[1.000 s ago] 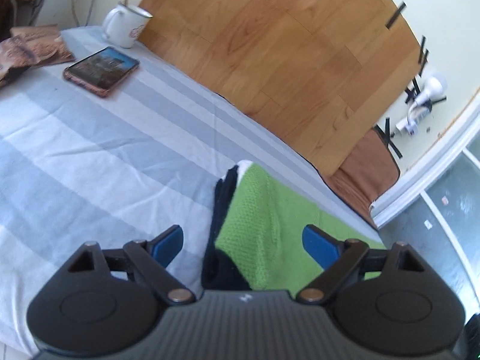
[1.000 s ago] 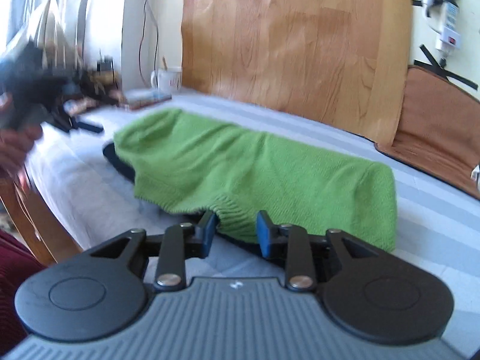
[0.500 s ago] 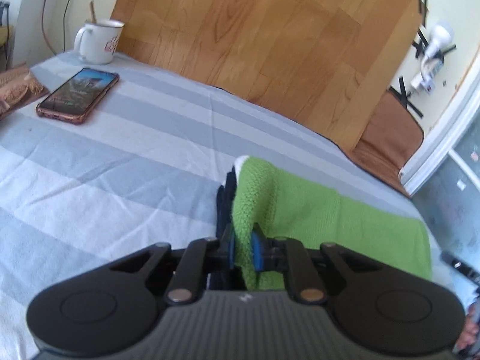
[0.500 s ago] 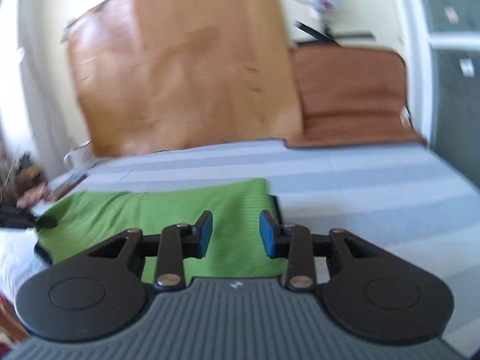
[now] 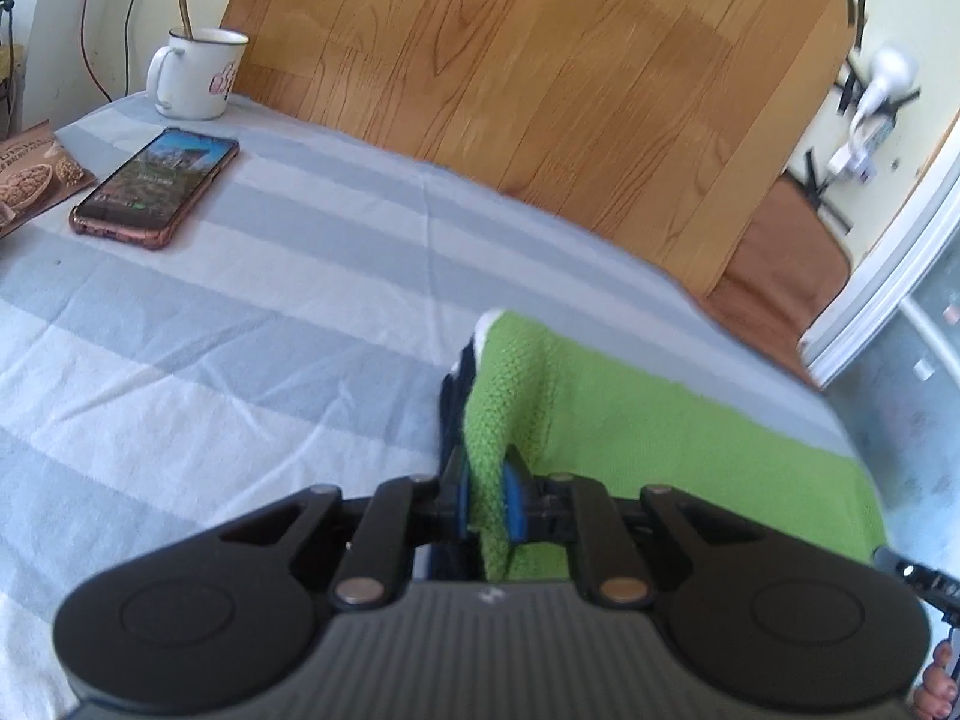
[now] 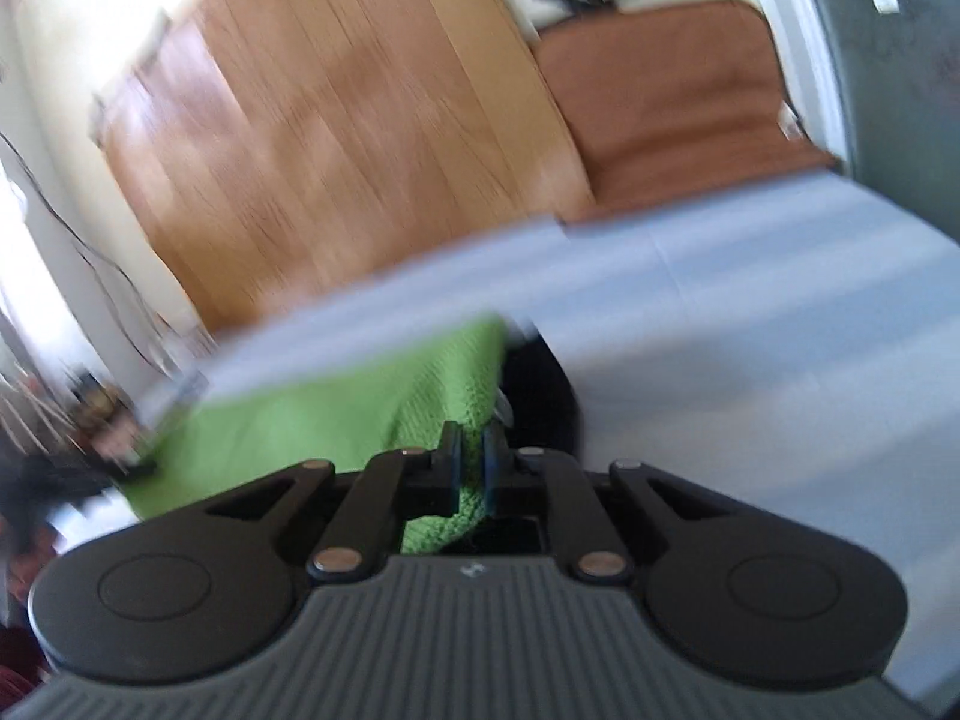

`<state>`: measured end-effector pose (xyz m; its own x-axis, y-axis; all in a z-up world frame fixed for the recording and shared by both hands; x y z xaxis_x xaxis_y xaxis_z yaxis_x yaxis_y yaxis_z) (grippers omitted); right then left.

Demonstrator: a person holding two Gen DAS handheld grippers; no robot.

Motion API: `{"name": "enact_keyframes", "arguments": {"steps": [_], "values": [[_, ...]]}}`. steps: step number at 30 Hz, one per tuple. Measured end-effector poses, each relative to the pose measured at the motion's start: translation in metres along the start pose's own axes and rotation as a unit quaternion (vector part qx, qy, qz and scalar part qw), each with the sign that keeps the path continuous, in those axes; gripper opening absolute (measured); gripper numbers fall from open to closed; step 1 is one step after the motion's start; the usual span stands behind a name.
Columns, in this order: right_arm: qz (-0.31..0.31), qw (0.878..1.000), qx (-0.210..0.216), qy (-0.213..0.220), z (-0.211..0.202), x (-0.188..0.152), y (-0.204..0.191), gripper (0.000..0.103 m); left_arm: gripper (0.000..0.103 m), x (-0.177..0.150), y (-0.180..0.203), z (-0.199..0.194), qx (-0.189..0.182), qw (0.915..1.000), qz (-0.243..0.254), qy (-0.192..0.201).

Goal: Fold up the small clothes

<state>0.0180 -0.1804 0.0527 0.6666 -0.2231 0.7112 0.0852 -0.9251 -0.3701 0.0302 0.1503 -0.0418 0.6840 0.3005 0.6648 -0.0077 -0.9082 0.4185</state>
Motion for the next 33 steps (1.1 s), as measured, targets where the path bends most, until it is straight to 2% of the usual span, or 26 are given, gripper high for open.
{"name": "enact_keyframes", "arguments": {"steps": [1, 2, 4, 6, 7, 10, 13, 15, 17, 19, 20, 21, 22, 23, 24, 25, 27, 28, 30, 33], "values": [[0.004, 1.0, -0.009, -0.018, 0.009, -0.009, 0.007, 0.011, 0.014, -0.004, -0.002, 0.005, 0.008, 0.9999, 0.002, -0.007], [0.009, 1.0, -0.005, -0.013, 0.011, -0.01, 0.008, 0.011, 0.016, -0.007, -0.004, 0.008, 0.013, 0.9998, 0.004, -0.011], [-0.002, 1.0, -0.009, 0.014, 0.001, 0.005, 0.003, 0.017, 0.022, -0.006, -0.004, 0.001, 0.014, 0.9997, 0.015, -0.009], [-0.03, 0.997, -0.019, 0.07, -0.019, 0.028, -0.004, 0.024, 0.03, 0.003, -0.005, -0.019, 0.013, 0.9996, 0.021, 0.015], [-0.048, 0.995, -0.021, 0.09, -0.028, 0.038, -0.01, 0.024, 0.03, 0.01, -0.007, -0.031, 0.016, 0.999, 0.021, 0.036], [-0.085, 0.99, -0.002, 0.116, -0.028, 0.057, -0.039, 0.024, 0.03, 0.035, -0.001, -0.054, 0.001, 0.9965, 0.012, 0.082], [-0.112, 0.988, 0.05, 0.098, 0.003, 0.056, -0.08, 0.024, 0.03, 0.05, 0.031, -0.045, -0.032, 0.9951, 0.032, 0.088], [-0.129, 0.985, 0.079, 0.082, 0.027, 0.05, -0.107, 0.024, 0.03, 0.051, 0.057, -0.027, -0.051, 0.9934, 0.062, 0.081], [-0.147, 0.982, 0.096, 0.066, 0.051, 0.041, -0.132, 0.024, 0.03, 0.048, 0.074, -0.002, -0.053, 0.9927, 0.084, 0.068], [-0.159, 0.981, 0.105, 0.044, 0.07, 0.033, -0.145, 0.024, 0.03, 0.045, 0.077, 0.024, -0.05, 0.9938, 0.086, 0.048], [-0.166, 0.98, 0.1, 0.035, 0.08, 0.033, -0.143, 0.023, 0.03, 0.042, 0.075, 0.035, -0.045, 0.9946, 0.084, 0.041], [-0.181, 0.98, 0.075, 0.031, 0.088, 0.032, -0.136, 0.018, 0.029, 0.04, 0.07, 0.045, -0.036, 0.9956, 0.08, 0.033], [-0.2, 0.978, 0.038, 0.032, 0.095, 0.032, -0.122, 0.016, 0.024, 0.037, 0.064, 0.053, -0.03, 0.9964, 0.075, 0.026], [-0.209, 0.977, 0.002, 0.036, 0.1, 0.033, -0.103, 0.005, 0.02, 0.034, 0.058, 0.059, -0.027, 0.997, 0.069, 0.021], [-0.197, 0.979, -0.016, 0.042, 0.1, 0.036, -0.081, 0.0, 0.014, 0.032, 0.052, 0.063, -0.029, 0.9974, 0.063, 0.02], [-0.166, 0.985, -0.001, 0.052, 0.096, 0.04, -0.062, 0.0, 0.007, 0.031, 0.047, 0.063, -0.033, 0.9976, 0.058, 0.021], [-0.09, 0.994, 0.043, 0.044, 0.092, 0.044, -0.04, 0.0, 0.006, 0.03, 0.039, 0.061, -0.043, 0.998, 0.044, 0.019], [-0.075, 0.995, 0.049, 0.044, 0.091, 0.044, -0.036, 0.0, 0.006, 0.03, 0.039, 0.062, -0.047, 0.9979, 0.039, 0.02], [-0.088, 0.994, 0.036, 0.055, 0.091, 0.042, -0.04, 0.0, 0.006, 0.029, 0.038, 0.061, -0.043, 0.9976, 0.044, 0.031], [-0.108, 0.991, 0.022, 0.076, 0.091, 0.039, -0.044, 0.0, 0.006, 0.022, 0.045, 0.059, -0.021, 0.9941, 0.089, 0.059]]}}
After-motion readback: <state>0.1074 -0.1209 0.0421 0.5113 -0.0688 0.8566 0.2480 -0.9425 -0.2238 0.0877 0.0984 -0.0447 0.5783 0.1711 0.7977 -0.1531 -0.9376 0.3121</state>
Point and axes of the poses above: each gripper's, at about its wrist camera, not at the fingertips, and z roughly the way its jaws point, y to its right, x to its top, the point moved 10 cm from there along z, roughly the way its jaws point, and after that the axes turned 1 degree about y, right-handed, at the moved point
